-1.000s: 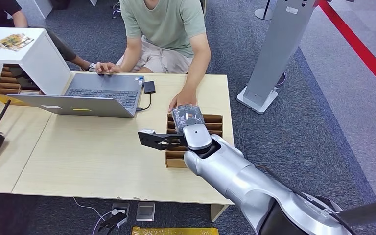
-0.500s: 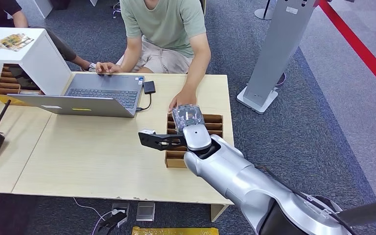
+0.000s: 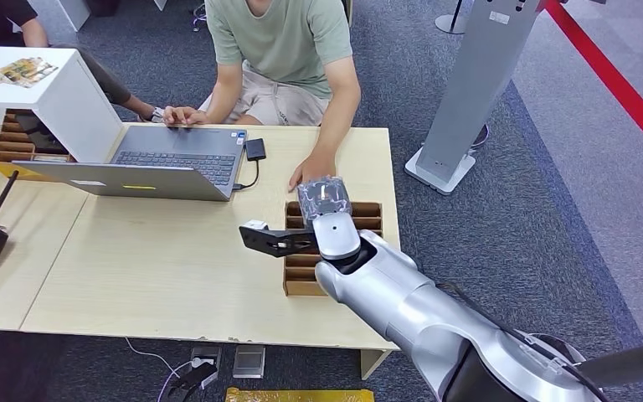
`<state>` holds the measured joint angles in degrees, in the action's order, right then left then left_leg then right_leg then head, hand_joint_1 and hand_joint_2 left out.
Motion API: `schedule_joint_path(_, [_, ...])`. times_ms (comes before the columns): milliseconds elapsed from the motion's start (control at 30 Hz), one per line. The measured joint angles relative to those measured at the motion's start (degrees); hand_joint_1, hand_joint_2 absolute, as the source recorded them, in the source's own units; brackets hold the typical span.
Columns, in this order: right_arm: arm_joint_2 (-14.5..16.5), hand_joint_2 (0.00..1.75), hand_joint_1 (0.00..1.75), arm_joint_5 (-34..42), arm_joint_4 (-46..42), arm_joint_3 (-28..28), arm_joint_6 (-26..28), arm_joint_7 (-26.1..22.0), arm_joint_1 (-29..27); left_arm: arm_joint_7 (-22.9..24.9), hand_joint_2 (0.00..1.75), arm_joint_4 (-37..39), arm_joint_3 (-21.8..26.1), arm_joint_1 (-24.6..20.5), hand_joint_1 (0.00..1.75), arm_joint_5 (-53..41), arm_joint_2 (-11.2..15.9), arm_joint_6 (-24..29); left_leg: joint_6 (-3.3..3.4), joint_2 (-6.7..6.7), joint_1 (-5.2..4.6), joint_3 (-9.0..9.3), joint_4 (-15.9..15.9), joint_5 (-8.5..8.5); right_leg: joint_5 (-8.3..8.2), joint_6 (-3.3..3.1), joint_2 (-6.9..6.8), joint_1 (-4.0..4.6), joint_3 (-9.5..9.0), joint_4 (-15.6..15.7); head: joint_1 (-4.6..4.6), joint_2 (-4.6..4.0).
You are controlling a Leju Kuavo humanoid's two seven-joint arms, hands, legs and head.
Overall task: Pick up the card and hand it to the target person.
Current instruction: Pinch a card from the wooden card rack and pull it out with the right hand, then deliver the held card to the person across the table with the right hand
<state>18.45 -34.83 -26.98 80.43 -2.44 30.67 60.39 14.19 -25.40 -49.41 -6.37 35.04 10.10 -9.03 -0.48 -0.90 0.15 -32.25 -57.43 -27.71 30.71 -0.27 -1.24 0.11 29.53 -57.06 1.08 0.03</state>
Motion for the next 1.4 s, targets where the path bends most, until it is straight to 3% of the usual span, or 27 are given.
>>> schedule_joint_path(200, [0.00,1.75,1.75,-0.81,0.38,-0.04,0.71,0.19,-0.11,0.16,1.75,0.03,-0.13,-0.49,0.00,-0.07,0.00,-0.57,0.00,0.00,0.00,0.00,0.00,0.00,0.00,0.00,0.00,0.00,0.00,0.00,0.00,0.00])
schedule_joint_path(500, [-0.02,1.75,1.75,-2.63,1.12,-0.28,6.62,-2.11,0.19,0.01,1.75,0.09,-0.46,-0.95,0.00,-0.33,0.00,-0.67,0.00,0.00,0.00,0.00,0.00,0.00,0.00,0.00,0.00,0.00,0.00,0.00,0.01,0.00])
schedule_joint_path(933, [0.00,1.75,1.75,-6.93,-0.22,-2.73,17.09,-12.20,4.76,-2.43,1.75,0.11,-0.61,1.15,0.00,4.00,0.35,1.24,0.00,0.00,0.00,-0.01,0.00,0.00,0.00,0.00,0.01,0.00,-0.01,-0.02,0.01,0.00])
schedule_joint_path(1133, [0.00,1.75,1.75,-14.21,-4.10,-6.73,17.67,-15.98,6.31,-2.95,1.75,-0.23,-0.57,3.26,0.00,9.25,0.72,3.75,0.00,0.00,0.00,-0.01,0.00,0.00,0.00,0.00,-0.01,0.00,0.00,-0.02,0.02,0.00])
schedule_joint_path(1400, [0.00,1.75,1.75,-19.36,-7.45,-11.11,14.90,-16.22,6.99,-1.44,1.75,-3.23,-0.96,4.20,0.00,14.58,1.33,7.88,0.04,0.00,0.00,-0.01,0.00,0.04,-0.03,0.03,-0.01,0.00,-0.02,-0.02,-0.01,0.01])
